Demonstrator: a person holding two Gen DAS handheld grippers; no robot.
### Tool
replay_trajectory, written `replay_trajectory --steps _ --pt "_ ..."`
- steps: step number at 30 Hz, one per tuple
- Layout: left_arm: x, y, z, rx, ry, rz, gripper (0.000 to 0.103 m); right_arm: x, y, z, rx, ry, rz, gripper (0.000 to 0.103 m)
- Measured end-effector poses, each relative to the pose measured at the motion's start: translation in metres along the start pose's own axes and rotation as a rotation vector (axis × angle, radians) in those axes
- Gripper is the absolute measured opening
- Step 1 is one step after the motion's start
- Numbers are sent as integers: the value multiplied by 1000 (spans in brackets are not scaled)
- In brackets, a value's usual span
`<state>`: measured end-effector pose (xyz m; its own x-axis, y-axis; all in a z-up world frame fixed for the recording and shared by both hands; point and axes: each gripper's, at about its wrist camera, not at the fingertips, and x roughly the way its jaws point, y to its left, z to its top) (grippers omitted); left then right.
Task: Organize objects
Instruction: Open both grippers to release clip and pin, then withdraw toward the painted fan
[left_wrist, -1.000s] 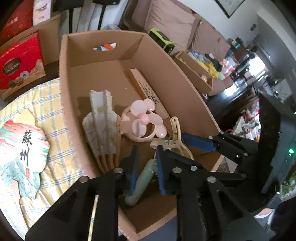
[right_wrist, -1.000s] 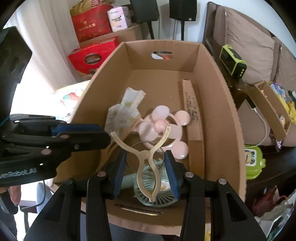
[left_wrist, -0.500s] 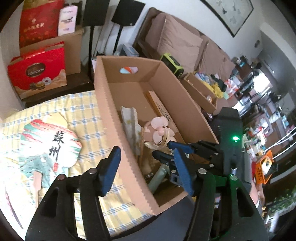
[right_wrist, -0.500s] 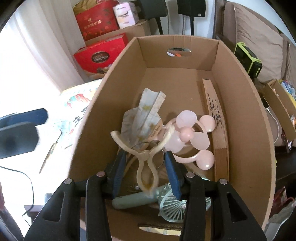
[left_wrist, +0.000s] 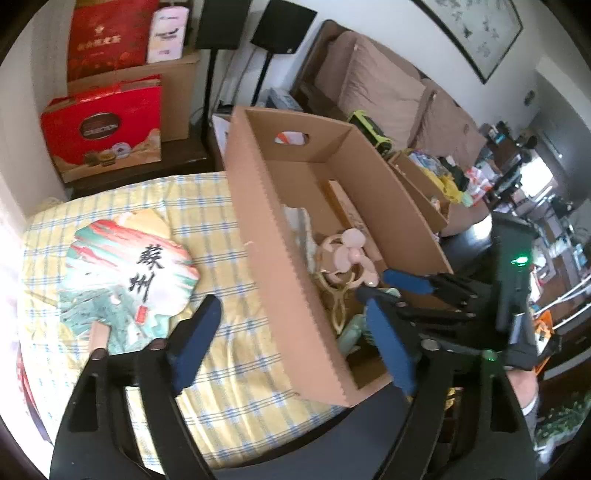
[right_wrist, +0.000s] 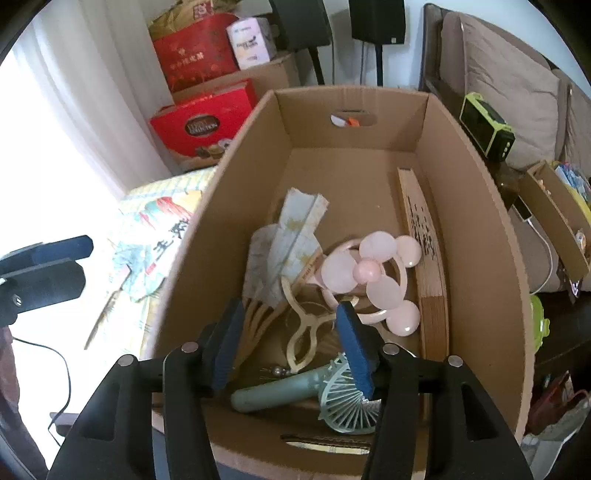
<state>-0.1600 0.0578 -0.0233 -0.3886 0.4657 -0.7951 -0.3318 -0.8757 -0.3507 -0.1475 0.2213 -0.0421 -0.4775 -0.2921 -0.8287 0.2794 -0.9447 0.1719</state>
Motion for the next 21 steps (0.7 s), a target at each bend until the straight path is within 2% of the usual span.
replay_trajectory --steps 3,6,7,8,13,17,21 --pt "-5 8 -4 -9 -3 17 84 -9 10 1 -23 -18 6 62" --pt "-11 16 -9 -14 -6 39 86 -15 24 1 -57 -35 9 74" --pt "-13 18 -11 -18 -7 48 96 -17 29 1 -67 -41 11 78" --pt "-15 20 -13 -23 -13 54 100 -18 33 1 -71 -44 15 82" --pt "-27 29 -21 -42 -28 57 102 -19 46 5 -72 -46 32 89" --pt "-36 38 -27 -45 -42 79 103 -18 56 6 -79 -42 48 102" --pt "-42 53 -37 -69 -45 75 103 -17 67 6 -93 -38 67 102"
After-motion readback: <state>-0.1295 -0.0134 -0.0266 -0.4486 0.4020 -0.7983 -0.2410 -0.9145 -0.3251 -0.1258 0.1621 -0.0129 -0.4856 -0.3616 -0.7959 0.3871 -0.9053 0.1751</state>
